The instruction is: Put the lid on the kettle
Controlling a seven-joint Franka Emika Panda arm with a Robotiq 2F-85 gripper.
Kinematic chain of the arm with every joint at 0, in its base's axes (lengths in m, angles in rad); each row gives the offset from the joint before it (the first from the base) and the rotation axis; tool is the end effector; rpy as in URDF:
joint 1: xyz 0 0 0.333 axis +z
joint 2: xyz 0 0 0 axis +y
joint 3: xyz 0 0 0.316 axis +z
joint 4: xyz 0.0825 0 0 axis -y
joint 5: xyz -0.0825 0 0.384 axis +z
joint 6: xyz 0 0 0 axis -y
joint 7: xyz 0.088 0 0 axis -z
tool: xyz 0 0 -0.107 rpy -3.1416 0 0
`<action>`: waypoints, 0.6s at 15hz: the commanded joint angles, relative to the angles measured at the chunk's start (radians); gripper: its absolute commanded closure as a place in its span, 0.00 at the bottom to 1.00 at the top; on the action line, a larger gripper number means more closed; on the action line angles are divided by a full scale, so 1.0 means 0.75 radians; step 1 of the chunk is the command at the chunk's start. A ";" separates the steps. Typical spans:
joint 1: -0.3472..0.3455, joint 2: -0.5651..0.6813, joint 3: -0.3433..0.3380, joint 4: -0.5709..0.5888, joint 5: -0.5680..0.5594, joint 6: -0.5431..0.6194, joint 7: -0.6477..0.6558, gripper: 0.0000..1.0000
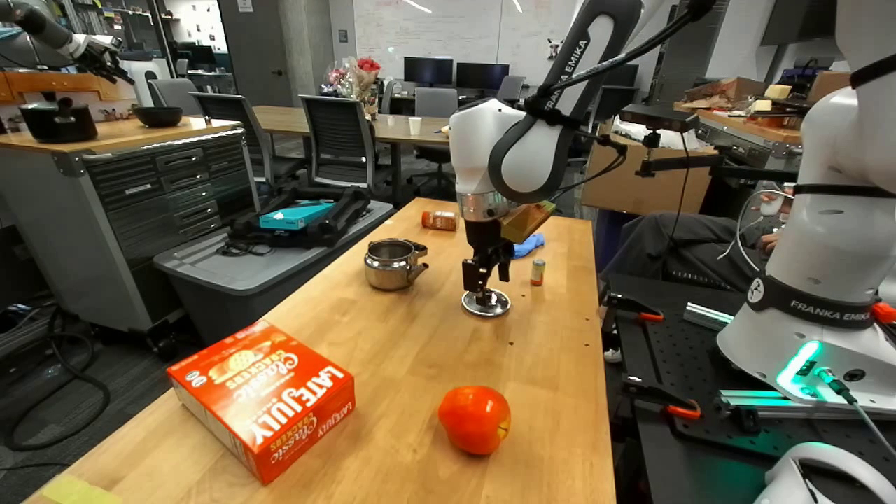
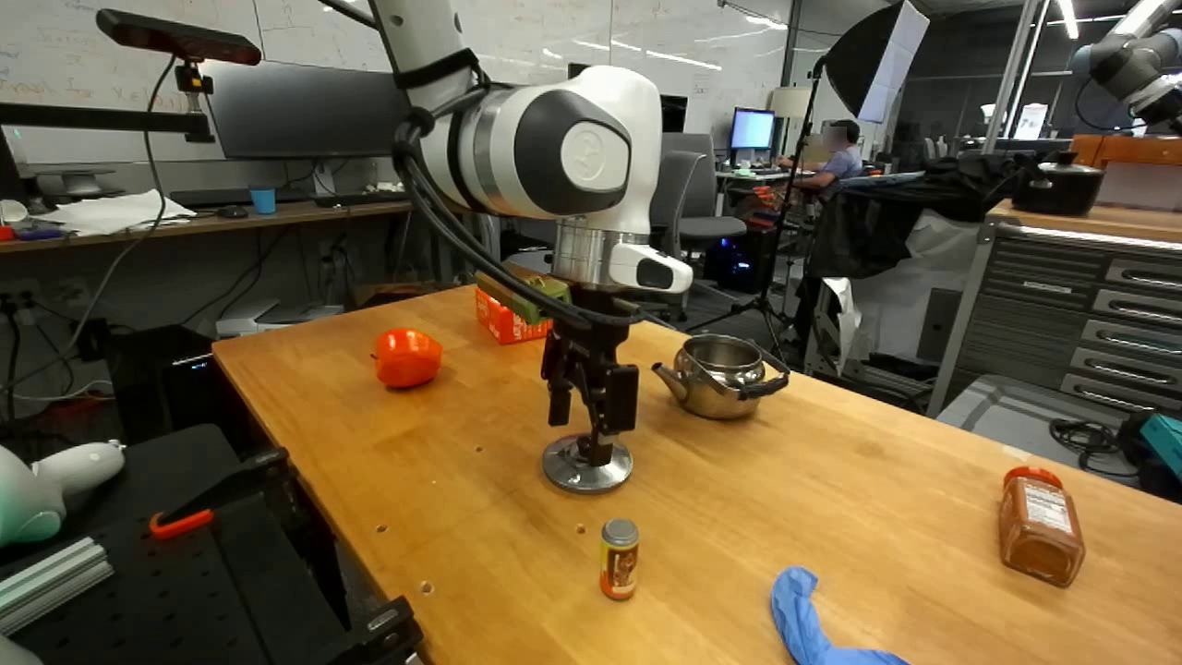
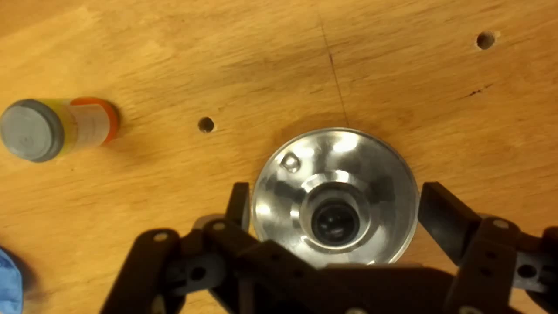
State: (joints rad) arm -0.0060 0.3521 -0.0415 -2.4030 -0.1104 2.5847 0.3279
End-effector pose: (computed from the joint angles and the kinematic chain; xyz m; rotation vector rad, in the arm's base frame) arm 0.4756 -0.0219 0.1563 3.0152 -0.4178 -0.2439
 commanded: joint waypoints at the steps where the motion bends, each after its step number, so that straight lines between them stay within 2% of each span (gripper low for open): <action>1: 0.031 0.015 -0.021 0.011 0.033 0.039 -0.019 0.27; 3: 0.026 0.013 -0.018 0.015 0.050 0.044 -0.030 0.32; 9: 0.008 0.009 -0.013 0.034 0.109 0.041 -0.062 0.78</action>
State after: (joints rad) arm -0.0007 0.3565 -0.0415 -2.3919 -0.0631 2.6049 0.3191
